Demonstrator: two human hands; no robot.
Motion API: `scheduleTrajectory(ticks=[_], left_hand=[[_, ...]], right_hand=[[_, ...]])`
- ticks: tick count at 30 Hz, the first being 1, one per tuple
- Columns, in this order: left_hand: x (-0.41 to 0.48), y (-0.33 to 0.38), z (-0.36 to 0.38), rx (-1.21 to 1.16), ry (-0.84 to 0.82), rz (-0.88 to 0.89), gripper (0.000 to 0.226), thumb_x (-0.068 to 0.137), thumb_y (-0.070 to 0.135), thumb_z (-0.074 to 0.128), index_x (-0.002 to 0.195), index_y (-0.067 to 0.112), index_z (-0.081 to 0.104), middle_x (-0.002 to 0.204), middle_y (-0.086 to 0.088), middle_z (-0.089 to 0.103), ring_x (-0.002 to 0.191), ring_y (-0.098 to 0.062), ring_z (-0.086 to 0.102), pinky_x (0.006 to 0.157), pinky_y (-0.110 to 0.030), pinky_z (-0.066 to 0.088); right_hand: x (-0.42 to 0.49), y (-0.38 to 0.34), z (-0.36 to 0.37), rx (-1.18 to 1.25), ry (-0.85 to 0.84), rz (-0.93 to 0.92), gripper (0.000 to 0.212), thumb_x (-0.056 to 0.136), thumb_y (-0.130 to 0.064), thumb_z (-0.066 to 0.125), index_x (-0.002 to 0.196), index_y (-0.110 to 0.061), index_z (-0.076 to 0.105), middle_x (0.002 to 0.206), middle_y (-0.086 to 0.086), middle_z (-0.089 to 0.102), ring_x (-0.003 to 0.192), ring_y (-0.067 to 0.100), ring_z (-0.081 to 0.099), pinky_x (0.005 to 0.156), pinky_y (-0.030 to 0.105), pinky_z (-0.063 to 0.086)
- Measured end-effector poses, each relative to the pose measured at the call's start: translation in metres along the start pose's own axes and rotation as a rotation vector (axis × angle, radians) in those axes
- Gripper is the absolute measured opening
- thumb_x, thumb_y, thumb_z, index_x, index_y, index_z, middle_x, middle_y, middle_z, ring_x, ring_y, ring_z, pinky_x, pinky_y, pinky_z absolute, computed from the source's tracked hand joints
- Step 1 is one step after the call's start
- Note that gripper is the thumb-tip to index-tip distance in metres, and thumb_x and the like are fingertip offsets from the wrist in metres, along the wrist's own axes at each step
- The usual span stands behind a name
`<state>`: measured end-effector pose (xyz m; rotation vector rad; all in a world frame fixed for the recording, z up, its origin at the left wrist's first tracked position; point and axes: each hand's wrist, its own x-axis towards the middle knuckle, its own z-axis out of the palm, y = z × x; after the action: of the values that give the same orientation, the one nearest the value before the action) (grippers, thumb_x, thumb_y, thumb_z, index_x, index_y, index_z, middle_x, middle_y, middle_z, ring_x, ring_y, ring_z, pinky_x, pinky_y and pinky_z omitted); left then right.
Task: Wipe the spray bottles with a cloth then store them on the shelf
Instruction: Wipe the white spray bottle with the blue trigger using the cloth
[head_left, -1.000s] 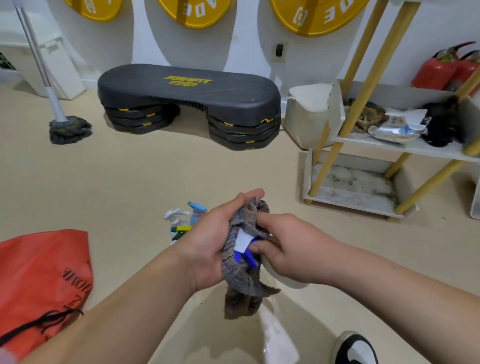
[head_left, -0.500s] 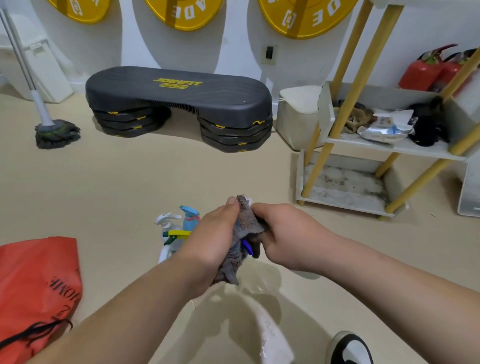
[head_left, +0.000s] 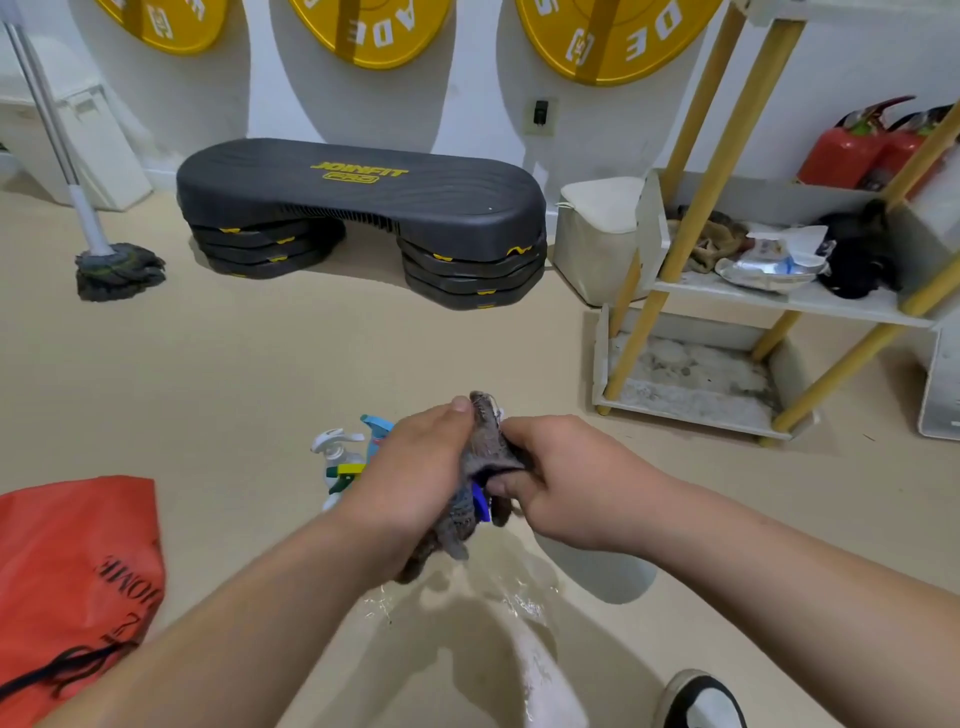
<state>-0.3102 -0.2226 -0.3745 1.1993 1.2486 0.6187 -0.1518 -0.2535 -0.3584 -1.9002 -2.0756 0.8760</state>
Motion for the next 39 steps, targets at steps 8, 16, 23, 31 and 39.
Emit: scheduleTrajectory(ticks=[8,16,23,31,39], left_hand=[[-0.009,-0.004,0.014,0.39,0.115,0.291,0.042,0.113,0.037,0.033,0.152,0.036,0.048,0.123,0.018,0.056,0.112,0.0,0.052,0.088,-0.001,0.037],[0.015,0.002,-0.015,-0.204,0.136,-0.144,0.047,0.113,0.038,0.038,0.107,0.007,0.074,0.101,-0.016,0.08,0.084,-0.029,0.077,0.082,-0.038,0.061],[0.014,0.019,-0.027,-0.354,0.342,0.04,0.046,0.114,0.04,0.035,0.097,0.012,0.069,0.086,-0.002,0.081,0.075,-0.016,0.077,0.071,-0.029,0.057],[0.002,-0.009,-0.018,0.656,-0.09,0.587,0.043,0.107,0.042,0.04,0.149,0.043,0.05,0.132,0.023,0.064,0.117,0.007,0.059,0.102,-0.023,0.047],[0.02,0.009,-0.028,0.632,0.371,0.483,0.037,0.111,0.028,0.039,0.078,0.016,0.052,0.078,-0.001,0.061,0.079,-0.028,0.056,0.069,-0.037,0.032]], right_hand=[[0.006,0.007,0.003,0.04,-0.002,0.009,0.009,0.082,-0.02,0.051,0.086,-0.027,0.055,0.083,-0.004,0.069,0.08,0.026,0.065,0.075,0.047,0.058],[0.006,0.016,0.003,0.124,0.042,-0.005,0.029,0.096,-0.033,0.067,0.074,-0.025,0.049,0.065,-0.007,0.051,0.062,0.016,0.046,0.063,0.035,0.044],[0.004,0.013,-0.001,0.149,0.056,0.03,0.043,0.095,-0.039,0.071,0.068,-0.021,0.042,0.061,-0.005,0.038,0.058,0.016,0.033,0.055,0.03,0.027],[0.005,0.013,0.005,0.142,0.077,-0.058,0.018,0.093,-0.025,0.062,0.076,-0.025,0.056,0.068,-0.006,0.059,0.065,0.017,0.056,0.063,0.039,0.05],[0.007,0.01,-0.002,0.209,0.135,0.031,0.036,0.092,-0.039,0.072,0.067,-0.021,0.052,0.056,-0.007,0.044,0.054,0.014,0.039,0.055,0.029,0.034]])
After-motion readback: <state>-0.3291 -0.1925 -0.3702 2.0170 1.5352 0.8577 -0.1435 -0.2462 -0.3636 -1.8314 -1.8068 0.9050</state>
